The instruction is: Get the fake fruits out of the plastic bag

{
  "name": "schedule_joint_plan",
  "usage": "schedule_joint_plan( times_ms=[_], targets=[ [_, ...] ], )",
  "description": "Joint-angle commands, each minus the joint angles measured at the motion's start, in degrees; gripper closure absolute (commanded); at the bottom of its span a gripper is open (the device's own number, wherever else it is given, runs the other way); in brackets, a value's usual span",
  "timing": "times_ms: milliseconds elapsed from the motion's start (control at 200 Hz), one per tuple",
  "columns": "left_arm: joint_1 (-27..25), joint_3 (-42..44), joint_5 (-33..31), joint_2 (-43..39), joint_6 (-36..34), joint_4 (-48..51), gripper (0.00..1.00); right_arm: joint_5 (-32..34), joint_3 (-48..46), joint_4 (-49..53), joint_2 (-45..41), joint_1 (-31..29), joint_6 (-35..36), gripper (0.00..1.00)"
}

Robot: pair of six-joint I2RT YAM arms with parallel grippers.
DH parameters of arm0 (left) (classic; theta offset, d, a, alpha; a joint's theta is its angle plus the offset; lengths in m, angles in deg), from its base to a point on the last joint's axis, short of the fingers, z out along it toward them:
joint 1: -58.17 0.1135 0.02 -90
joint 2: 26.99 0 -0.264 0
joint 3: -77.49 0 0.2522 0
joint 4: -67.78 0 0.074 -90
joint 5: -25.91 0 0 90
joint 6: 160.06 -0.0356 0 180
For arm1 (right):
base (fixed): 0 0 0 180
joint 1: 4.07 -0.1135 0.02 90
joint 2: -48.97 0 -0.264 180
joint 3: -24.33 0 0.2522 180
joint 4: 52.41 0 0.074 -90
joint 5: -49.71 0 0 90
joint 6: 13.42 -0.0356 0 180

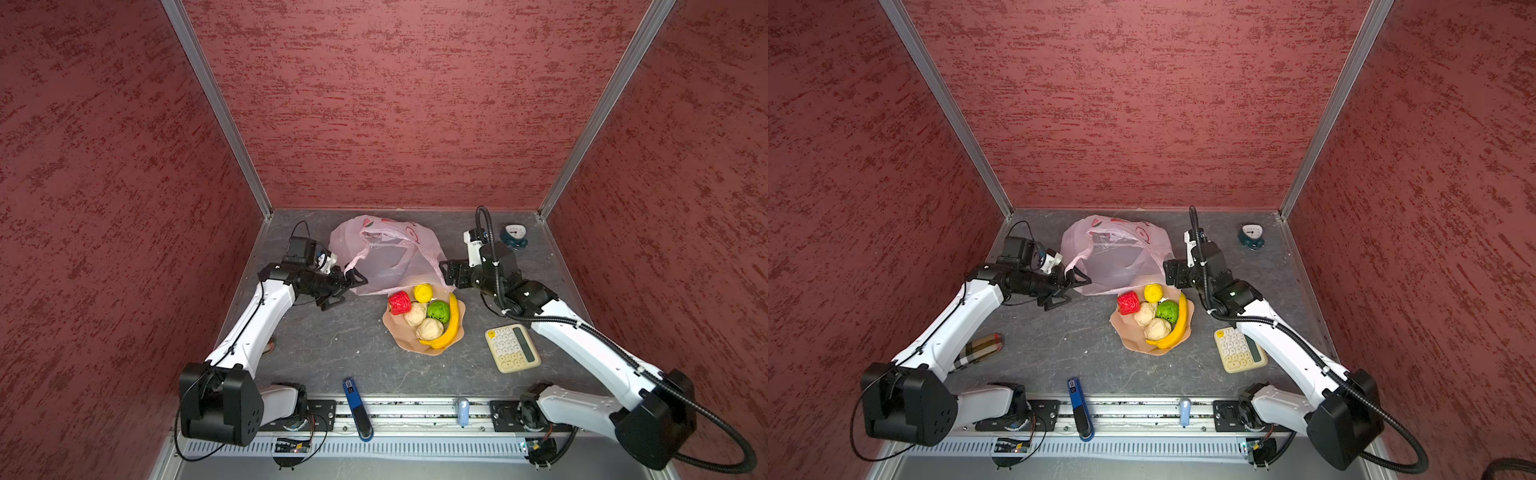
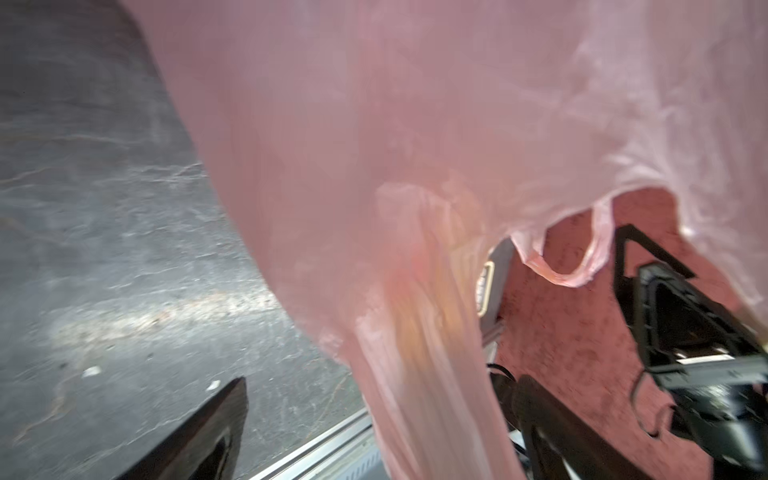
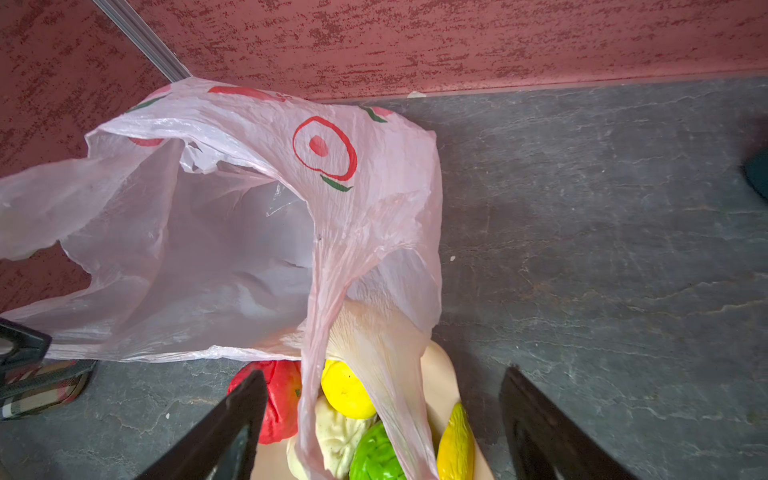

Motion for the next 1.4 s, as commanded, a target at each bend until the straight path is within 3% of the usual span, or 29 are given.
schedule_joint_plan(
  times_ms=[0,215,421,806,927,1398],
  targets=[
    [-1.7,1.4,-16.9,-4.5,4.0,3.0,0.0,-1.4,2.9,0.9,1.0,0.5,2.5,0.13],
    [-2.7,2.2,-21.0,-8.2,5.4,1.2,0.0,-6.8,5.3,-0.6,4.1,0.4,4.0,0.15],
    [-4.6,2.3,-24.3,-6.0,5.2,0.3,0.0,-17.6,9.6,-3.9,9.2,-1.1,2.0,0.36],
    [-8.3,0.3,-24.8,-1.5,3.0,-0.7,0.0,-19.6,15.9,-8.7,22.2,-11.0,-3.5,0.49],
    [-8.5,1.0,-23.4,-1.6,3.3,-2.0,0.0,-16.6,17.7,-7.3,25.2,-12.6,-2.9,0.51],
    [-10.0,4.3,-22.6,-1.8,3.3,-4.2,0.0,-18.3,28.6,-10.6,34.7,-16.3,-4.6,0.51]
  ],
)
